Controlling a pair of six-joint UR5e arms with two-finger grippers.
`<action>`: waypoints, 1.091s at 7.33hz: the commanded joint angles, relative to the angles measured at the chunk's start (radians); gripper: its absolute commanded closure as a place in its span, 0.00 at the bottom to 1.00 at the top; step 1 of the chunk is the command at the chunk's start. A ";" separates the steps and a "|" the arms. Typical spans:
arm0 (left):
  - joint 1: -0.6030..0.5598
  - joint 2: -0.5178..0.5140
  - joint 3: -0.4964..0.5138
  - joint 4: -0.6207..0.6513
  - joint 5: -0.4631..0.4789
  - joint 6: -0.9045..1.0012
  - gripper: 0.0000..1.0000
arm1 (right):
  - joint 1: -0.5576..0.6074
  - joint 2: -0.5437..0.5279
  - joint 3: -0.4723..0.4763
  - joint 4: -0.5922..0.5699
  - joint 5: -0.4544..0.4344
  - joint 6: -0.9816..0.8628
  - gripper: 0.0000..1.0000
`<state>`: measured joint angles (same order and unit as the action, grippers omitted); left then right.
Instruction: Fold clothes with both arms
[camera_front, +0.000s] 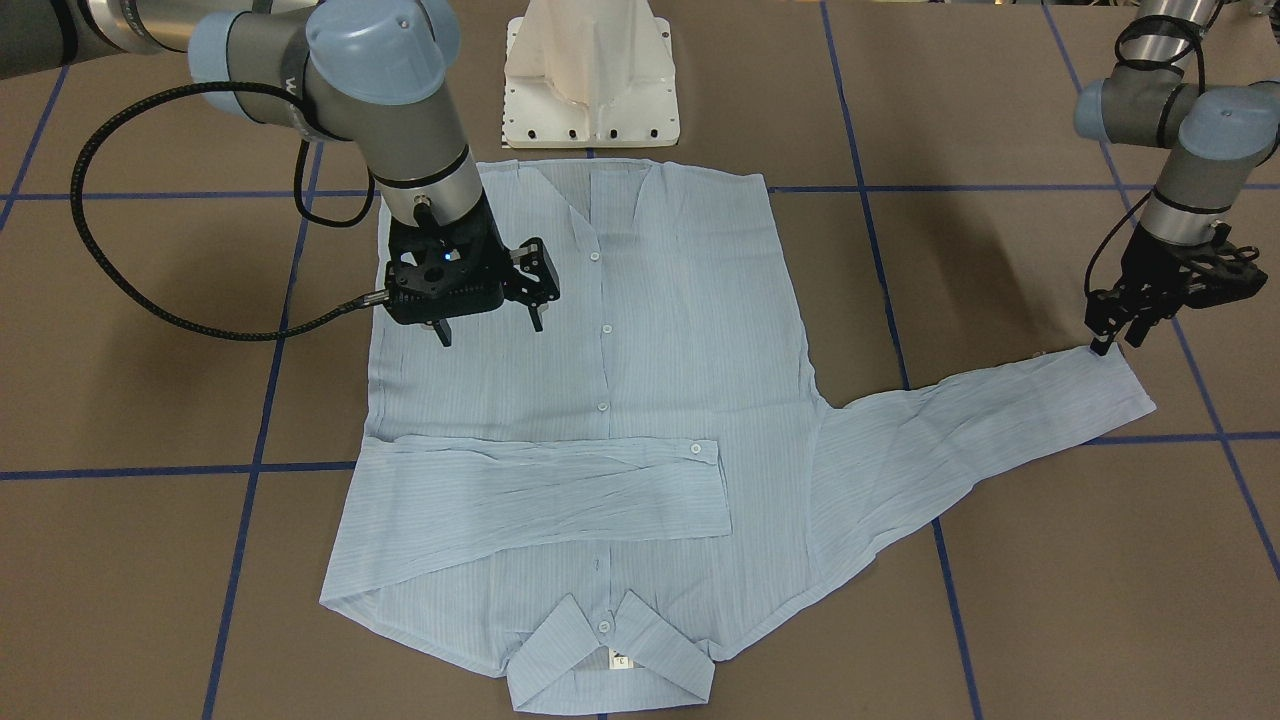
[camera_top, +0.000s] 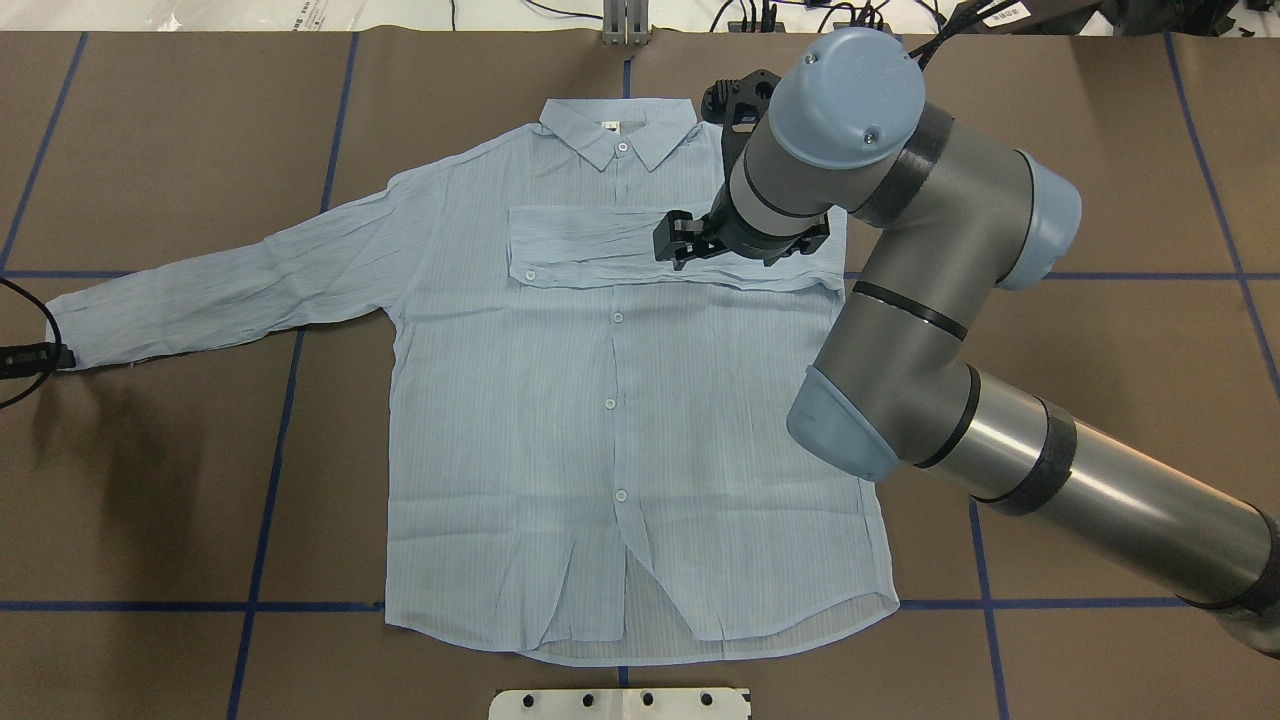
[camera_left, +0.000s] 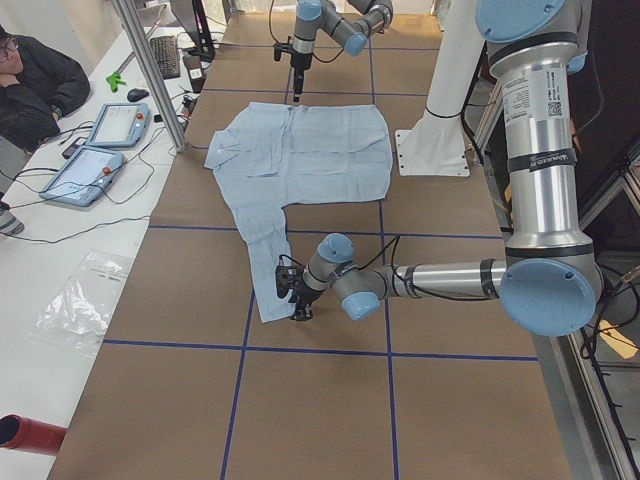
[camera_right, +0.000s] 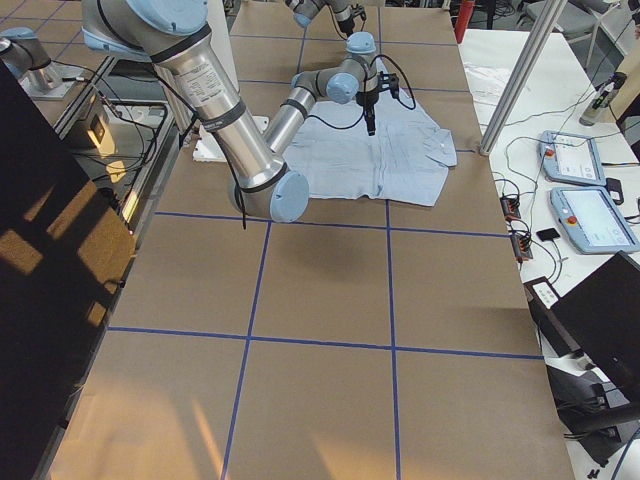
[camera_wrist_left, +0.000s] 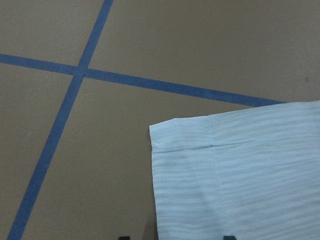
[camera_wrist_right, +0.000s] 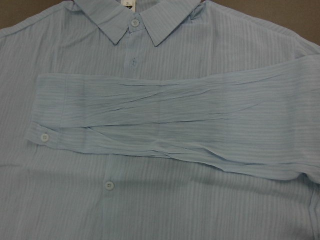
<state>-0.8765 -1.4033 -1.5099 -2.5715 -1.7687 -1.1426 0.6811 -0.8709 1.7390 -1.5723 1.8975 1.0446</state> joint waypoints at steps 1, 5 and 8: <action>0.001 -0.002 0.000 0.001 0.000 0.001 0.44 | 0.000 0.000 -0.001 0.000 -0.002 0.000 0.00; 0.001 -0.006 0.008 0.001 0.000 0.003 0.47 | 0.000 -0.002 0.001 0.002 0.000 0.000 0.00; 0.001 -0.006 0.008 0.001 0.000 0.004 0.75 | 0.000 -0.003 0.004 0.002 0.000 0.000 0.00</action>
<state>-0.8759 -1.4097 -1.5018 -2.5709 -1.7687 -1.1398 0.6811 -0.8733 1.7418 -1.5708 1.8975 1.0447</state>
